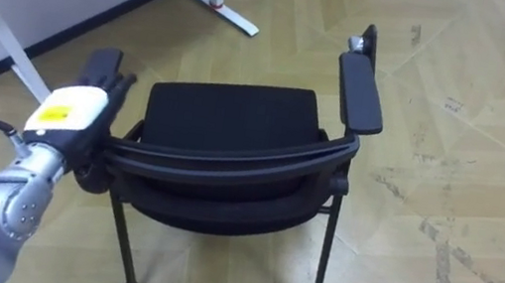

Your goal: Push chair

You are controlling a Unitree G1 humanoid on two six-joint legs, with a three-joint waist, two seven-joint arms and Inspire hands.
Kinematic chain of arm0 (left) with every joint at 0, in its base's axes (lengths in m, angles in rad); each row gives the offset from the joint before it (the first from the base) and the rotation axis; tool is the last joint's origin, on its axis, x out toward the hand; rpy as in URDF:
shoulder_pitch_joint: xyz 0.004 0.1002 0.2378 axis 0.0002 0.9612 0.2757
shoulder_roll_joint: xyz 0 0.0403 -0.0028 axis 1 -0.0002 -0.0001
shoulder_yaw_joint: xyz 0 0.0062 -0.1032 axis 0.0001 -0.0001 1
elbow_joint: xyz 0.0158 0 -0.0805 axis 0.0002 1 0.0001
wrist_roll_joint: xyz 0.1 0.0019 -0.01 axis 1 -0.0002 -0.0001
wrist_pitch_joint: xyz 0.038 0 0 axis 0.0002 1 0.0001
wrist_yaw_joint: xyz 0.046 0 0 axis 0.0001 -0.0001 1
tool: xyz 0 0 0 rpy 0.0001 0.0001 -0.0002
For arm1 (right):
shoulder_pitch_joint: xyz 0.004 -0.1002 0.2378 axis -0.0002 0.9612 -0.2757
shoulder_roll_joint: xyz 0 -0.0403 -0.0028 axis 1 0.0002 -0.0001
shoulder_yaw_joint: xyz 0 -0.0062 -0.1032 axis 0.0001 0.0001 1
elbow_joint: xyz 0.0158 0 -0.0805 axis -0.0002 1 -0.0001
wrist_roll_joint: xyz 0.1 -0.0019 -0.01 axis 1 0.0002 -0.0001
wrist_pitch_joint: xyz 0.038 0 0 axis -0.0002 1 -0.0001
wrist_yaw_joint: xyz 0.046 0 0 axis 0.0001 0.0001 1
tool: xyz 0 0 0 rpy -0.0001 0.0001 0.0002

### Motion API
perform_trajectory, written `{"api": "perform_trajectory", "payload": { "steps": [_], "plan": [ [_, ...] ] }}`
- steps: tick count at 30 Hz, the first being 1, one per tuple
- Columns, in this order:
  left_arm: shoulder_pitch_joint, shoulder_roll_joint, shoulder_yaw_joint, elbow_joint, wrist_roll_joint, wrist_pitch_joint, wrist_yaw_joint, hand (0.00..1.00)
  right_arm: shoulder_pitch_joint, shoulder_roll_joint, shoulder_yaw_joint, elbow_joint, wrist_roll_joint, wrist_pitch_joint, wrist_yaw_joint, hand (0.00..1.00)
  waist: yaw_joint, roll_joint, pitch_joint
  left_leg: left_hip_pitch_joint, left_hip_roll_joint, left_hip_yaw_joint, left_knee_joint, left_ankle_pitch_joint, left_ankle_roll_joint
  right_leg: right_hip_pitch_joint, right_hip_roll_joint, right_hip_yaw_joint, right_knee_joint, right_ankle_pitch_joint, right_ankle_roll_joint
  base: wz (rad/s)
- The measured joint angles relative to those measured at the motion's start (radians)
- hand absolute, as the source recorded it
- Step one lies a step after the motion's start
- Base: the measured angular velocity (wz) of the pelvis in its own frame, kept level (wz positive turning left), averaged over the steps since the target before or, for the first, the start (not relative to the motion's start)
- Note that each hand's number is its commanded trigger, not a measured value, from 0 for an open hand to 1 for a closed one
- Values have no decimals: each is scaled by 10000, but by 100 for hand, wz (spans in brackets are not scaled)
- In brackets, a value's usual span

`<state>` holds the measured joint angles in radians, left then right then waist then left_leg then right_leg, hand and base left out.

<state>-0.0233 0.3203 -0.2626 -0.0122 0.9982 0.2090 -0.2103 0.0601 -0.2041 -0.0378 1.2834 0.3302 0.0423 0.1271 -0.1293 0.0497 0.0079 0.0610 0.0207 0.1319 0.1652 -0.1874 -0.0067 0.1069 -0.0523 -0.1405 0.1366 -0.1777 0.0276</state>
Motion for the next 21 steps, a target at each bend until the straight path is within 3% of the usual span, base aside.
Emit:
{"api": "perform_trajectory", "payload": {
  "steps": [3,6,9,10,11,12,13,16,21],
  "plan": [
    [-2,77,-294,-530,196,41,-1009,0,-52,-5,-45,20,-6,-9,100,0,-122,45,-24,-29,4,-2,35,0,0,-8,2,-1,1,0,0,0],
    [-64,333,-501,-998,206,49,-1917,0,-165,-62,-40,159,-96,-10,278,0,-295,88,-40,-77,4,0,56,0,0,-47,1,4,-1,0,-1,0],
    [-73,612,-554,-1681,182,81,-2725,4,-270,-69,-43,374,-81,-29,381,0,-331,69,-7,-76,5,7,58,0,0,-65,-2,22,-11,0,-1,0],
    [-73,716,-554,-1964,163,97,-2916,21,-269,-75,-30,379,-34,-30,418,0,-306,70,13,-78,3,7,59,0,0,-90,-5,19,-16,0,0,0],
    [-73,844,-554,-2205,161,101,-3140,53,-274,-100,-27,379,19,-30,495,0,-304,78,18,-92,-1,6,58,0,0,-120,-10,16,-25,-1,0,0],
    [-74,903,-552,-2304,163,103,-3249,93,-282,-117,-26,396,24,-37,530,0,-306,90,22,-103,-2,4,58,-1,1,-130,-10,17,-28,-1,0,0],
    [-81,969,-546,-2437,173,116,-3463,100,-301,-161,-31,474,18,-73,602,0,-305,131,24,-147,-4,6,58,-1,1,-178,-11,20,-30,-1,1,0],
    [-139,985,-538,-2456,175,166,-3773,100,-397,-291,-38,592,3,-84,619,0,-290,285,86,-178,-5,5,49,-1,1,-204,-9,20,-29,-1,1,0],
    [-281,983,-539,-2446,160,174,-4143,100,-402,-325,-29,598,23,-97,586,0,-296,380,66,-170,3,-18,33,0,0,-189,-1,35,-21,-1,1,0]
  ]
}}
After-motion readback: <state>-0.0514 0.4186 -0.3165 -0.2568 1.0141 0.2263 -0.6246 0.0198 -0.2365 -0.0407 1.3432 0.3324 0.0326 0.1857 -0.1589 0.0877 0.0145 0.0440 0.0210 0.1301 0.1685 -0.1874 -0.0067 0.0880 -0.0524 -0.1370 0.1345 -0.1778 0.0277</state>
